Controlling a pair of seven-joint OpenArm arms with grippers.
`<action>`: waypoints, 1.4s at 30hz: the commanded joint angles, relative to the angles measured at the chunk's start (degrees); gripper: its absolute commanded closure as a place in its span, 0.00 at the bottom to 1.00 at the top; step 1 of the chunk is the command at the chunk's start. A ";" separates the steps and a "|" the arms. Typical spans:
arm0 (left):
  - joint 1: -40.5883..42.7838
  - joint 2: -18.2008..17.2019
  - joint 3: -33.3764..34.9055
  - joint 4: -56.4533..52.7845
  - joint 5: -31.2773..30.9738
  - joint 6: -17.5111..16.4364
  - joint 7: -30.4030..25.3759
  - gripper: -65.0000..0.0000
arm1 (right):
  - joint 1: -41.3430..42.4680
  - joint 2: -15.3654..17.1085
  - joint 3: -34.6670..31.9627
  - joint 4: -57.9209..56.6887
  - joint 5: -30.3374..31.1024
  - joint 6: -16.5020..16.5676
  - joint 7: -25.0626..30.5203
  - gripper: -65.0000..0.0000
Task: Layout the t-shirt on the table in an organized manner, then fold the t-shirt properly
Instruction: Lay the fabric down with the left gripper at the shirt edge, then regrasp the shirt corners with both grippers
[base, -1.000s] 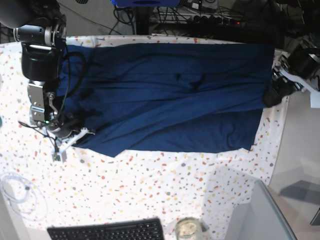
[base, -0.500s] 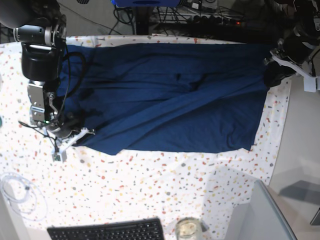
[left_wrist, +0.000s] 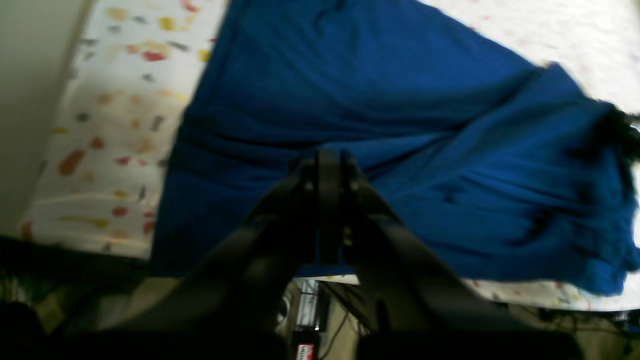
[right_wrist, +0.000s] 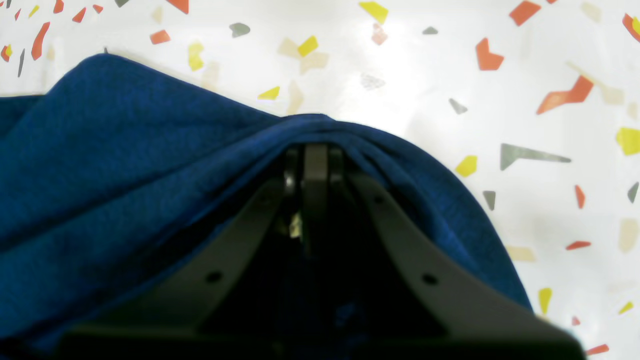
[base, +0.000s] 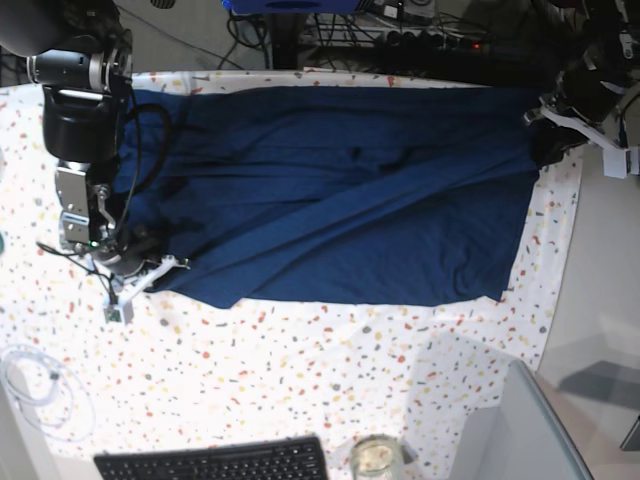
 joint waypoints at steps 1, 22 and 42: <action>-0.02 0.43 -0.34 0.81 0.74 -0.22 -1.15 1.00 | -1.30 0.30 0.06 0.75 -2.01 -1.64 -4.66 1.00; -3.27 1.66 5.37 -0.68 12.52 -0.22 -1.24 1.00 | -10.36 -1.20 -0.47 18.95 -2.01 -1.46 -5.02 1.00; -5.47 1.66 8.62 -8.42 18.23 -0.22 -1.32 1.00 | -7.54 -1.81 -0.64 17.01 -2.18 0.38 -5.02 0.99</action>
